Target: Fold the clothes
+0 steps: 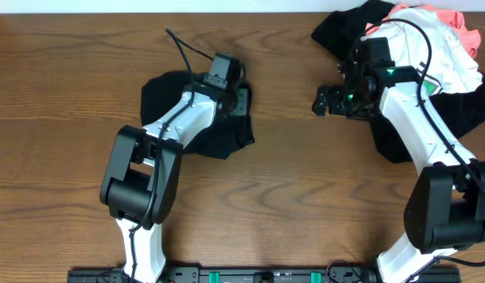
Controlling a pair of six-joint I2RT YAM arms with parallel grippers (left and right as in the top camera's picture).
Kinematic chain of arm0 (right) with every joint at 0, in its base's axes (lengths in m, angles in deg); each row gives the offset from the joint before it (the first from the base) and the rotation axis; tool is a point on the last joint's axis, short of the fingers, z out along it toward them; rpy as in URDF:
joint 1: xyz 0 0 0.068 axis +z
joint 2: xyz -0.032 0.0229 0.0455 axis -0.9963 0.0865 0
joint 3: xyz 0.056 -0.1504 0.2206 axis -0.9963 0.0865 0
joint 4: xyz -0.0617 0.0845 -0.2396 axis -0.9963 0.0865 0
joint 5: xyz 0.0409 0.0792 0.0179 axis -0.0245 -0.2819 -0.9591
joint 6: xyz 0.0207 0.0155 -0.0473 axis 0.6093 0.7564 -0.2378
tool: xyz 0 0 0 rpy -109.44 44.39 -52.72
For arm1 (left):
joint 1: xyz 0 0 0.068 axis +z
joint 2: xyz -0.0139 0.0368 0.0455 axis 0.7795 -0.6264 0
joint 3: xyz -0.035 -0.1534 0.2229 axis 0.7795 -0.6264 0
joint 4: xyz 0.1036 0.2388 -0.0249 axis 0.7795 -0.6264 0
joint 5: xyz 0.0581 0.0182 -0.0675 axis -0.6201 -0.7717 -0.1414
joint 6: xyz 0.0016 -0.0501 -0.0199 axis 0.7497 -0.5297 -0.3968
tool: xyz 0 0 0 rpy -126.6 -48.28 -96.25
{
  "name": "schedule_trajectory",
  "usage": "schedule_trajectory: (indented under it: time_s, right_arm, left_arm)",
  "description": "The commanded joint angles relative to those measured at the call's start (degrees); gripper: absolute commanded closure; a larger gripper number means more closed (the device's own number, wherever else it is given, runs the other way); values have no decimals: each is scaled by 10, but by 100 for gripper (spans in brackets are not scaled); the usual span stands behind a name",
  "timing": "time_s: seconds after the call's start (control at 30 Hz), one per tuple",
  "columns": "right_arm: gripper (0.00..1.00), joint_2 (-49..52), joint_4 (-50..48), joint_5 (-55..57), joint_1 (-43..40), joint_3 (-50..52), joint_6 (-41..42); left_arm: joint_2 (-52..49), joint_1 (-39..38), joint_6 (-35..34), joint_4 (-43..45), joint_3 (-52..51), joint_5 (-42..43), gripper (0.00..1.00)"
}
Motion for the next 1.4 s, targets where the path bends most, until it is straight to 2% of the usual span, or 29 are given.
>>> schedule_trajectory:
  time_s: [0.0,0.2,0.3,0.4,0.5,0.6,0.7,0.77,1.0,1.2,1.37]
  right_arm:
    - [1,4,-1,-4,7,3,6]
    - [1,4,-2,0,7,3,6]
    - [1,4,-3,0,7,3,6]
    - [1,4,-1,0,7,3,6]
    - [1,4,2,0,7,3,6]
    - [1,4,3,0,7,3,6]
    - [1,4,3,-3,7,3,6]
    - [1,4,3,-3,7,3,6]
    - [1,4,7,-2,6,3,6]
    - [1,3,8,-3,6,3,6]
    - [1,-7,7,-3,5,3,6]
  left_arm:
    - [0,-2,-16,18,-2,34,94]
    - [20,-1,-15,44,6,113,94]
    - [44,-1,-15,42,6,124,94]
    - [72,2,4,13,6,123,94]
    - [103,9,43,-55,6,120,94]
    - [134,14,50,-144,6,51,94]
    - [146,12,50,-214,4,-58,94]
    - [146,12,52,-234,-6,-76,94]
    - [146,3,50,-191,-78,-71,94]
    - [144,-11,50,-118,-116,-14,94]
    - [143,-21,43,-113,-124,-14,94]
